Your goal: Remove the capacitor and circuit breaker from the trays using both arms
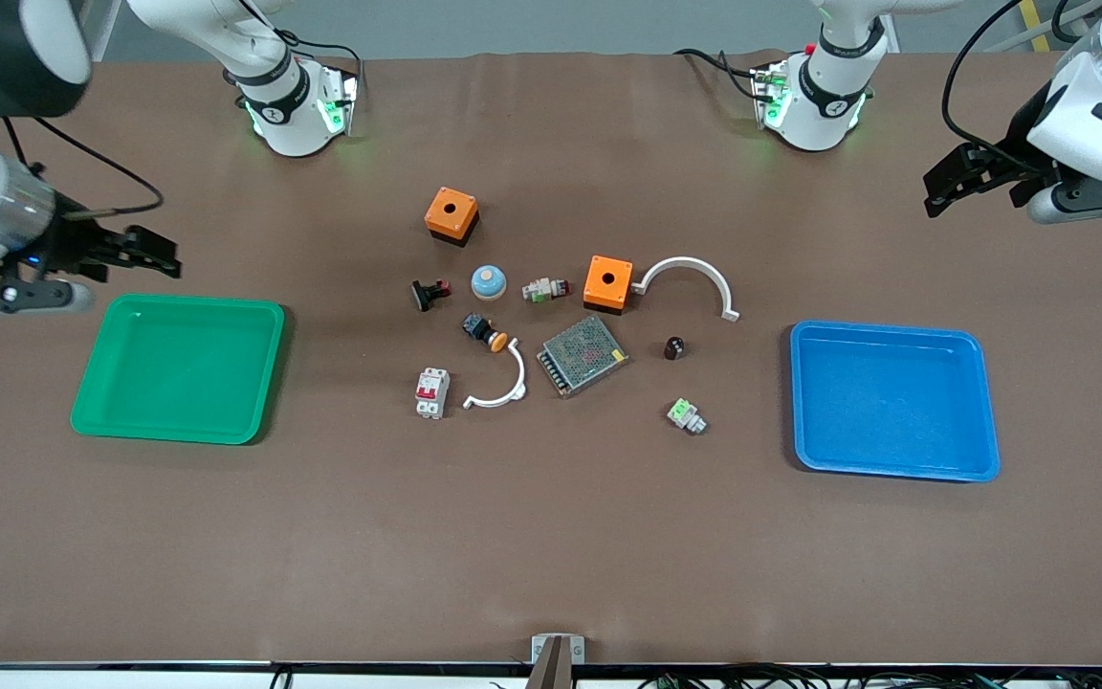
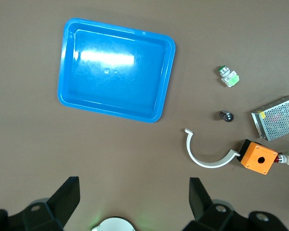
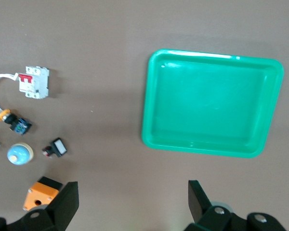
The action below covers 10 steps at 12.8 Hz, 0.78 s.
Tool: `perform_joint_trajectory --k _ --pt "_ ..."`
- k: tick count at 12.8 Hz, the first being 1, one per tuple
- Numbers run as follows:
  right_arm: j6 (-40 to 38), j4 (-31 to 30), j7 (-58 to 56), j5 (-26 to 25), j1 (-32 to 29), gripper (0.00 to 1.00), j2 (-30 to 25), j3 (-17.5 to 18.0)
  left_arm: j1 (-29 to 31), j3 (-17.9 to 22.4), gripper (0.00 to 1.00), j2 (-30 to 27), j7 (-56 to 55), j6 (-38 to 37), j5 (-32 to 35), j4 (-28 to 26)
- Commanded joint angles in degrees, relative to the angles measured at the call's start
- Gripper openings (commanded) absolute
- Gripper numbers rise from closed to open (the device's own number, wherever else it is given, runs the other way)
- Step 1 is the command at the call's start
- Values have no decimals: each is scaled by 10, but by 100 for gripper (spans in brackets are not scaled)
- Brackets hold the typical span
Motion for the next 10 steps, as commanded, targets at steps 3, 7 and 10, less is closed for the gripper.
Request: perform_joint_trajectory --k 3,7,10 --pt "-2 -25 -72 -43 -72 100 -34 11 5 4 100 -4 5 -24 -4 14" --pt "29 -23 -109 -46 -109 100 -29 11 7 4 100 -3 7 -21 -8 18" --pt "41 -16 -109 -46 -128 100 -26 11 5 1 100 -3 7 -21 -10 18"
